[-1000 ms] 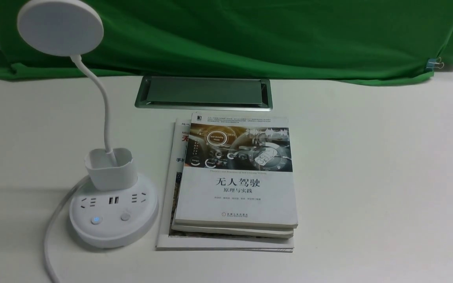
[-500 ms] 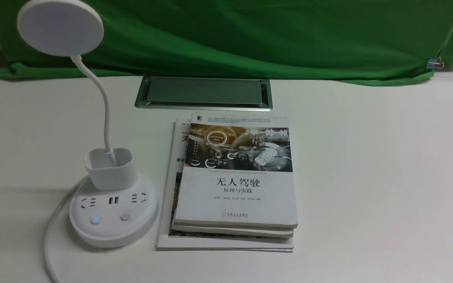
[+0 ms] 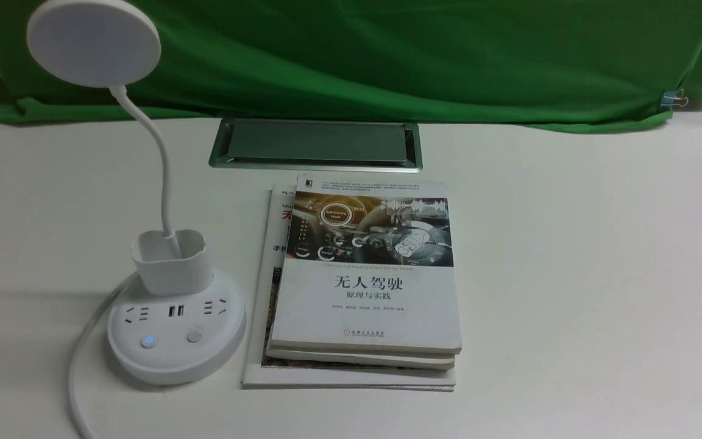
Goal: Turn off the desk lamp on the white desktop by hand.
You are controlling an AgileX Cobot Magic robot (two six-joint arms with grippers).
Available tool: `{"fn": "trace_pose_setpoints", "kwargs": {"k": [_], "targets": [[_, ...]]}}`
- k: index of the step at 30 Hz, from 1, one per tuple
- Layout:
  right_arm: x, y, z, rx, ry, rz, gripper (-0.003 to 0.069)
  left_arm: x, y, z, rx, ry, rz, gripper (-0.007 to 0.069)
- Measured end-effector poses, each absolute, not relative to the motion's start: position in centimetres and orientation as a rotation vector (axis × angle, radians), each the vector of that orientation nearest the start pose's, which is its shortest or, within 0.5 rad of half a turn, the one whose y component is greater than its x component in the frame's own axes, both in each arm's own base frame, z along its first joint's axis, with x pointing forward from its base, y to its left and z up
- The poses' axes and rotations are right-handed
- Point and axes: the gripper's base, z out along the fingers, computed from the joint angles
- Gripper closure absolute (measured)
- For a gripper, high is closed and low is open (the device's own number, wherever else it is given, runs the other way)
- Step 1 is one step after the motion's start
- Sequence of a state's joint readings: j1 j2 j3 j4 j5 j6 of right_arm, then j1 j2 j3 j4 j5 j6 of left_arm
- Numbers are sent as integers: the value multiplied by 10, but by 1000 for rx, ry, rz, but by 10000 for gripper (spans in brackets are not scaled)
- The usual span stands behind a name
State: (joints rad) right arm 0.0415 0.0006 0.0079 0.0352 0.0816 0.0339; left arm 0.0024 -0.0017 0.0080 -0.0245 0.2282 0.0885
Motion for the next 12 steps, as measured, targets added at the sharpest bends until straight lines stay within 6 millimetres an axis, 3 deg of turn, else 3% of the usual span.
{"fn": "trace_pose_setpoints", "kwargs": {"k": [12], "targets": [[57, 3, 203, 19, 1574, 89, 622, 56, 0, 190, 60, 1717, 48, 586]]}}
